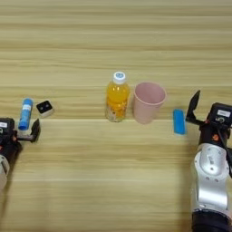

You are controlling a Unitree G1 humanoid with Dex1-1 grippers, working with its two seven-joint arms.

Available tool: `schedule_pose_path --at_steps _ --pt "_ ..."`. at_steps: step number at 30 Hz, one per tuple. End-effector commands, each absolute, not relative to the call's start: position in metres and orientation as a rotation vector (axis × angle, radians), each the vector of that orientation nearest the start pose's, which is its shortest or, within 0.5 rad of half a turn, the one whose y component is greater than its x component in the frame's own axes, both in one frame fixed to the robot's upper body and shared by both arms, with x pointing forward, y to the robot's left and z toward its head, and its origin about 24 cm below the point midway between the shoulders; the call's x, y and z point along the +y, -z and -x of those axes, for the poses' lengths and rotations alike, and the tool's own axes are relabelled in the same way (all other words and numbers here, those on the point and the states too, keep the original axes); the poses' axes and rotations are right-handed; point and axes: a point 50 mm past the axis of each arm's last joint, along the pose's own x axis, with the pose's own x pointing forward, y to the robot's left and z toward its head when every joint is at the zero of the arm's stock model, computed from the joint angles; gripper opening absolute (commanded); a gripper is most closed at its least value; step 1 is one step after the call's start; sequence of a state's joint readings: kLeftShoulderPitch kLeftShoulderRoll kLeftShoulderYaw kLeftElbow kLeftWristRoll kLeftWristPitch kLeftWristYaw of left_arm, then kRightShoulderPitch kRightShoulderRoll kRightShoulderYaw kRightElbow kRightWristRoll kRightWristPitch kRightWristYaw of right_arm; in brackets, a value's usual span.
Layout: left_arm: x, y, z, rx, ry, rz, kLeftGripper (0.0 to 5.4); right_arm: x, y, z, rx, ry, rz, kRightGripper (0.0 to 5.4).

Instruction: Move the objects on the table

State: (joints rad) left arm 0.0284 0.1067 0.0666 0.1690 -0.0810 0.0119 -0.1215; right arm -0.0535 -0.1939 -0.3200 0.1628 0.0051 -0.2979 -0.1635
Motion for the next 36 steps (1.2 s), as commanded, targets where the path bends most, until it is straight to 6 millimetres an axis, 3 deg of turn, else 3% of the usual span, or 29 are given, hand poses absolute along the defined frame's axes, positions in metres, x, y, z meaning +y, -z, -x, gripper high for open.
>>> schedule_pose_path --at_steps 1,13,36 --pt "0.189 0.009 -0.238 0.233 -0.002 -0.013 5.4 -0.267 -0.068 -0.246 -0.244 0.451 0.176 5.38" --pt "0.182 0.018 -0.24 0.26 0.016 -0.011 5.4 -0.268 -0.069 -0.246 -0.245 0.453 0.175 5.38" --pt "0.179 0.021 -0.244 0.251 0.028 0.004 3.23 -0.268 -0.069 -0.246 -0.246 0.453 0.174 5.4"
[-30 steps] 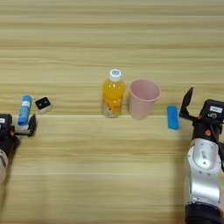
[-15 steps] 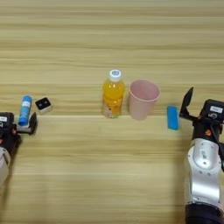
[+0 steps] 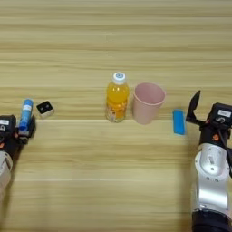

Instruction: Move the objects on the table

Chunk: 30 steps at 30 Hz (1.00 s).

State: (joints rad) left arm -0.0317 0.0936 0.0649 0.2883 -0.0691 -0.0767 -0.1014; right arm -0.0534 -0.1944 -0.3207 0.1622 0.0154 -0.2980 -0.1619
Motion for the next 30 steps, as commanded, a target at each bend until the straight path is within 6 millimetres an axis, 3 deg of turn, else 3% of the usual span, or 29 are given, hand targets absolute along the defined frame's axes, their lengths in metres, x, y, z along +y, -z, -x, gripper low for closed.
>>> schedule_pose_path --at_steps 1,18,30 --pt "0.179 0.021 -0.245 0.25 0.028 0.004 3.06 -0.268 -0.069 -0.246 -0.246 0.453 0.174 5.4" --pt "0.18 0.02 -0.249 0.237 0.021 0.009 1.42 -0.267 -0.068 -0.247 -0.239 0.45 0.174 5.4" --pt "0.184 0.009 -0.261 0.166 -0.013 0.008 1.35 -0.266 -0.067 -0.248 -0.236 0.45 0.173 5.4"
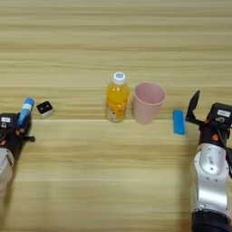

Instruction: Move the objects on the table

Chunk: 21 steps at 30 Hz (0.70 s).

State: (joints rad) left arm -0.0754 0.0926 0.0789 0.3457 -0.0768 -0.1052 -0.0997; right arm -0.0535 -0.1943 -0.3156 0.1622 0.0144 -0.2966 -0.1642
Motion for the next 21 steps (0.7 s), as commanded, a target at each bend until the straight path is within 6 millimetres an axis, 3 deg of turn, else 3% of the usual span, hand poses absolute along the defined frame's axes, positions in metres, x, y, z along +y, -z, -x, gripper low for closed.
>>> schedule_pose_path --at_steps 1,11,21 --pt "0.184 0.007 -0.263 0.151 -0.024 0.003 1.35 -0.266 -0.067 -0.248 -0.236 0.45 0.173 5.4" --pt "0.174 -0.014 -0.281 0.026 -0.053 0.02 1.35 -0.265 -0.066 -0.248 -0.232 0.443 0.176 5.4" --pt "0.142 -0.05 -0.273 -0.119 0.07 0.071 1.35 -0.266 -0.066 -0.248 -0.231 0.444 0.178 5.4"
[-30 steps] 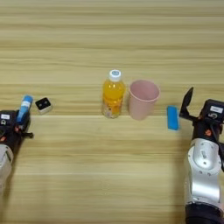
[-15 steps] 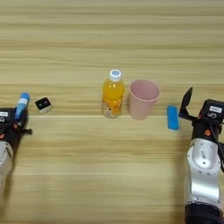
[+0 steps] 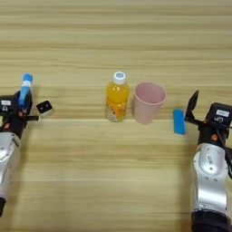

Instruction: Move the objects on the table

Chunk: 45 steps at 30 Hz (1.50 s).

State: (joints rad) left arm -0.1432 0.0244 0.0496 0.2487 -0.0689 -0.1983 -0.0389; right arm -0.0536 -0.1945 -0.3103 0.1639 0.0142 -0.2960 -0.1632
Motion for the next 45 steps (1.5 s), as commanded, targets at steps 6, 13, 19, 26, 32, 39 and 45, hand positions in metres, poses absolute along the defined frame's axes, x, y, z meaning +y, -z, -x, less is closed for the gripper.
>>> schedule_pose_path --at_steps 6,13,19,26,32,39,45 --pt "0.116 -0.058 -0.261 -0.086 0.191 0.148 1.35 -0.267 -0.066 -0.247 -0.231 0.444 0.179 5.4" --pt "0.093 -0.046 -0.252 0.077 0.303 0.274 1.35 -0.267 -0.066 -0.247 -0.231 0.445 0.18 5.4" --pt "0.082 -0.033 -0.25 0.189 0.349 0.319 1.35 -0.267 -0.066 -0.247 -0.232 0.444 0.18 5.4" --pt "0.071 -0.017 -0.254 0.294 0.369 0.368 1.35 -0.266 -0.067 -0.247 -0.235 0.444 0.179 5.4" --pt "0.063 -0.012 -0.259 0.333 0.379 0.39 1.35 -0.265 -0.068 -0.246 -0.237 0.443 0.179 5.4" --pt "0.058 -0.01 -0.261 0.34 0.393 0.392 1.35 -0.265 -0.067 -0.246 -0.235 0.44 0.178 5.4" --pt "0.053 -0.012 -0.259 0.328 0.437 0.369 1.93 -0.265 -0.067 -0.246 -0.229 0.438 0.18 5.4"
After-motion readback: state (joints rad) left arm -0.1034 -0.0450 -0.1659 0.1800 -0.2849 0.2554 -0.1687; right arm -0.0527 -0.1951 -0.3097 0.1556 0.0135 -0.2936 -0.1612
